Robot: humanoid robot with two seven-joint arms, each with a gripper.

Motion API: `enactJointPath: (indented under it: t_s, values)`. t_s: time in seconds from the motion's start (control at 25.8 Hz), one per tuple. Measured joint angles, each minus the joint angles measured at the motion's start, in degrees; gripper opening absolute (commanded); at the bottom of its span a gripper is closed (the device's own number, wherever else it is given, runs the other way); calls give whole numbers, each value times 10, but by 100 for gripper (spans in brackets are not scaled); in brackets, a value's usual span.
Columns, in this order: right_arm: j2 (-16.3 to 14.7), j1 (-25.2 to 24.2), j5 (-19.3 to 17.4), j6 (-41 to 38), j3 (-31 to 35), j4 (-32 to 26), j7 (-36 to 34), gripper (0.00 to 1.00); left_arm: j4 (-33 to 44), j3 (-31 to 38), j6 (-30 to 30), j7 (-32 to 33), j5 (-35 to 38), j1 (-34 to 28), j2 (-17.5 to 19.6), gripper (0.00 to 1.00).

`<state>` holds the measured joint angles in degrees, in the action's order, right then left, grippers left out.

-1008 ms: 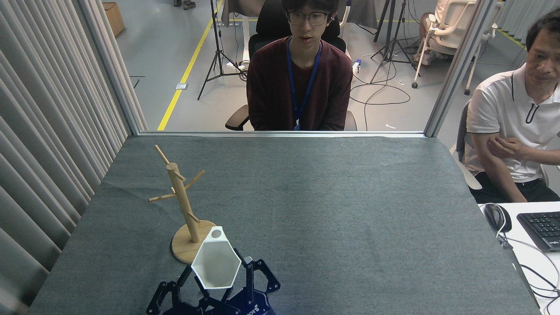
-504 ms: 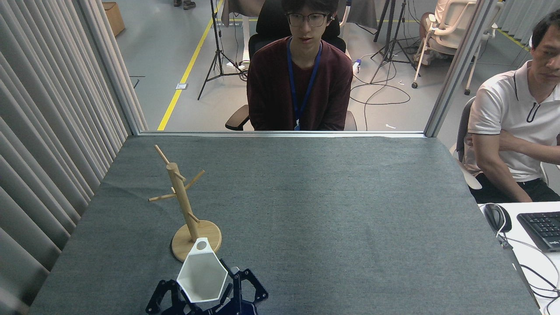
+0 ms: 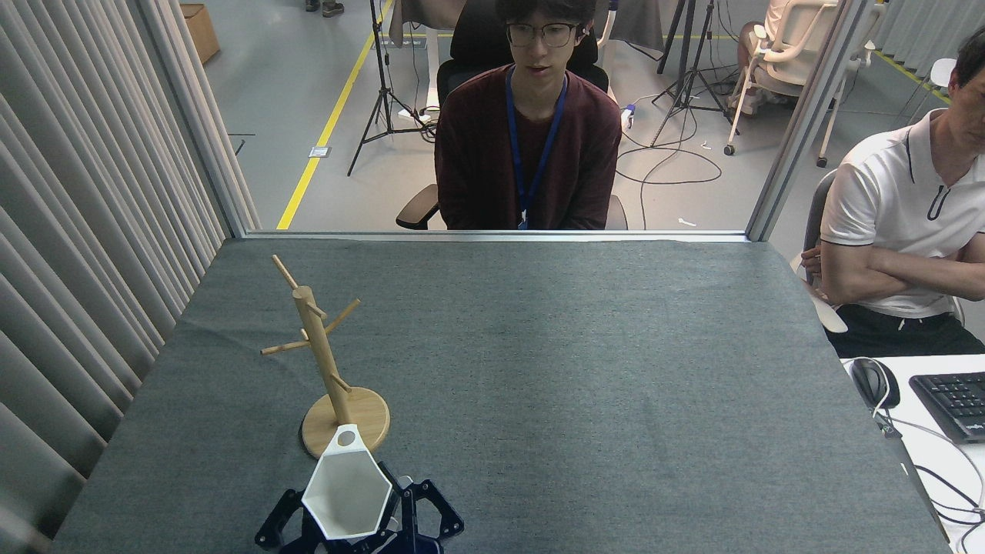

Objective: Hang cup on storage rack
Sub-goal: 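Grasp the cup with the left gripper while the right holds it, then open the right gripper and withdraw it from the cup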

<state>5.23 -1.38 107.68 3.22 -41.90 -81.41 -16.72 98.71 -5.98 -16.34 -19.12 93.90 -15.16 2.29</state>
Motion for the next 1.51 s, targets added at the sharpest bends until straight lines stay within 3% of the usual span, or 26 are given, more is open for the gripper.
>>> enactJointPath:
  t_s: [0.12, 0.23, 0.27, 0.54, 0.85, 0.97, 1.05, 1.24, 1.36, 1.51]
  values:
    - [0, 0, -1, 1, 0, 0, 1, 61, 0, 0, 0, 1, 0, 1, 1, 34]
    - [0, 0, -1, 1, 0, -1, 3, 95, 0, 0, 0, 3, 0, 2, 1, 34]
    - [0, 0, -2, 1, 0, -2, 4, 97, 0, 0, 0, 3, 0, 2, 2, 35]
    - [-1, -6, -4, 1, 0, -28, -11, 98, 0, 0, 7, -14, 0, 3, 1, 40]
    - [-6, -33, -13, -18, 7, -118, -47, 98, 0, 1, 2, -14, 0, 2, 2, 40]
    - [-5, -34, -60, -6, 52, -146, -52, 98, 0, 1, 2, -13, 0, 2, 2, 41]
    - [-7, -33, -112, 1, 106, -154, -53, 98, 0, 1, 2, -13, 0, 1, 1, 40]
    - [-18, -39, -213, 4, 291, -138, -33, 98, -1, 6, 14, -13, 0, 0, 1, 38]
    - [-25, -58, -233, -3, 358, -125, -18, 98, -5, 8, 30, -19, 0, 2, 1, 37]
    - [-37, -78, -239, -11, 384, -117, -11, 98, -11, 13, 69, -21, 0, 8, 3, 36]
